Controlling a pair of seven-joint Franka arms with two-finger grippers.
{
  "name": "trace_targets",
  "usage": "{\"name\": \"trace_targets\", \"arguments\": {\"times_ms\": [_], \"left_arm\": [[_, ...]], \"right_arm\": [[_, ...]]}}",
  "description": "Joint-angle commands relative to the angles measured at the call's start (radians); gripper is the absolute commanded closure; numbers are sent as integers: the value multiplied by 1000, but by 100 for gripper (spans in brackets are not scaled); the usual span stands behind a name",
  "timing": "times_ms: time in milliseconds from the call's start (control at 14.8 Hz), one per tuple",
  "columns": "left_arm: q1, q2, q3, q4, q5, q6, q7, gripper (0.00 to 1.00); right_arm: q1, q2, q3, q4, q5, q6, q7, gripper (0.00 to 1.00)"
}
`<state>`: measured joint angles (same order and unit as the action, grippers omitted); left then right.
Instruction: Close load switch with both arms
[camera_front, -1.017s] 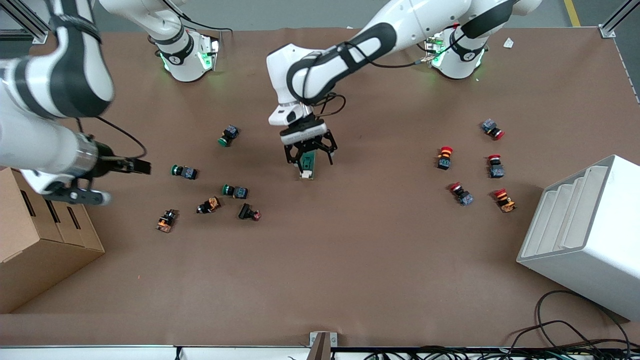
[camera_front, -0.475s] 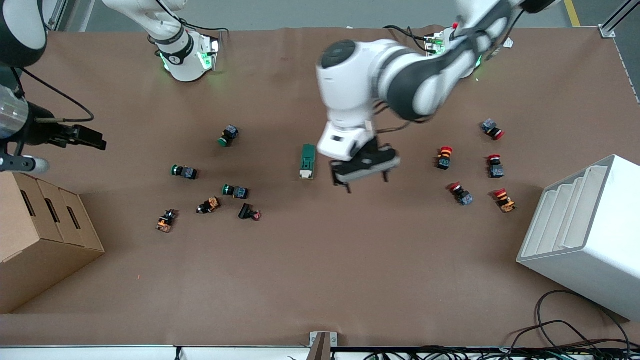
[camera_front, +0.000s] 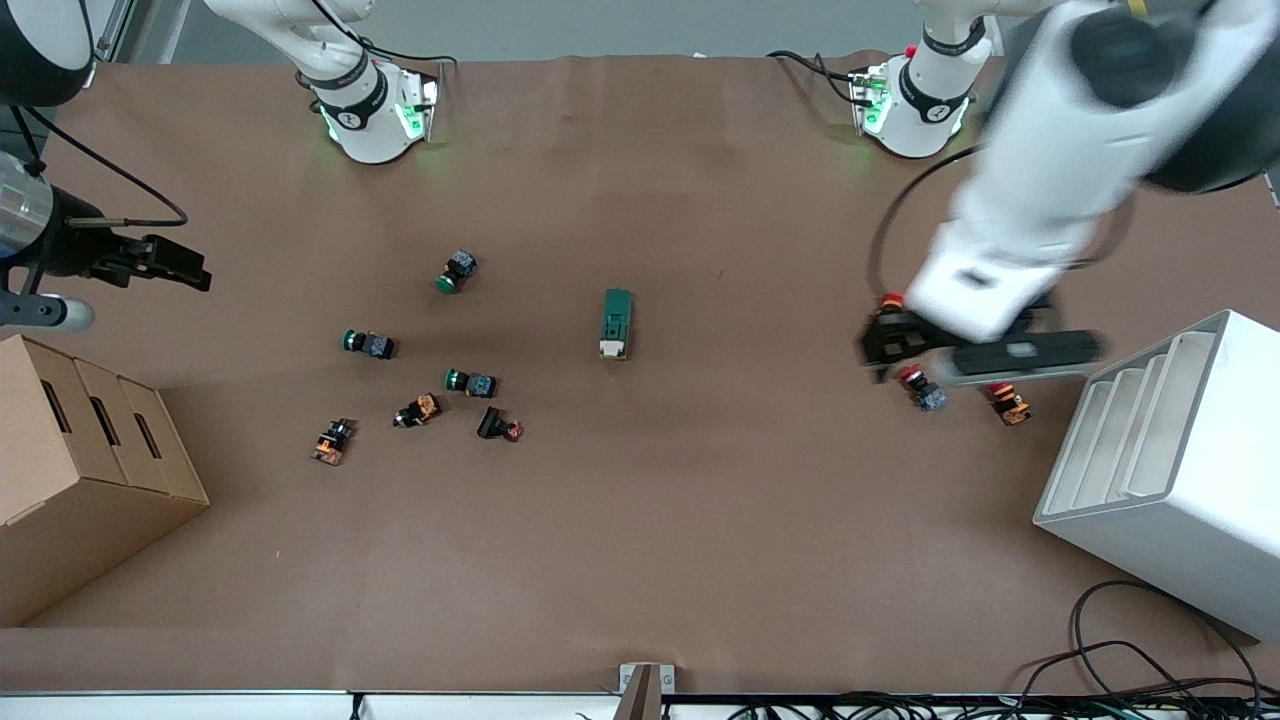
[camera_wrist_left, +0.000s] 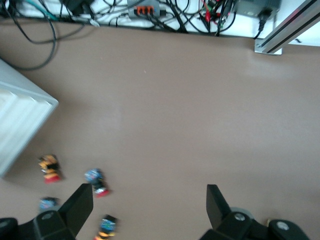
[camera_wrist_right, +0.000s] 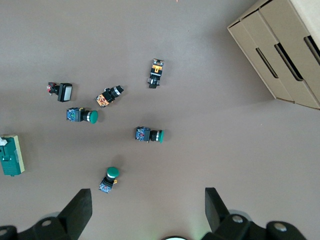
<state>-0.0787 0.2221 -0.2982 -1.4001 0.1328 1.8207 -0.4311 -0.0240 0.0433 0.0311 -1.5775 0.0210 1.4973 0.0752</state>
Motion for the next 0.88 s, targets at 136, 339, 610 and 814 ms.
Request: {"name": "trace_targets", "arguments": {"times_ms": [136,339,610,814], "left_arm": [[22,-124,60,-48,-55,-142,175,0],[45,-193,74,-106,-56,-230,247,0],[45,-286,158,-189,-84,-264,394,0],[42,-357,198,-272,-122,-278,405,0]], "right_arm": [[21,-80,9,-53,-20,3,8,0],[16,-126,10,-94,-20,4,8,0],[18,-178,10,-133,-20,4,8,0],[16,-191,10,-125,-20,1,8,0]]}}
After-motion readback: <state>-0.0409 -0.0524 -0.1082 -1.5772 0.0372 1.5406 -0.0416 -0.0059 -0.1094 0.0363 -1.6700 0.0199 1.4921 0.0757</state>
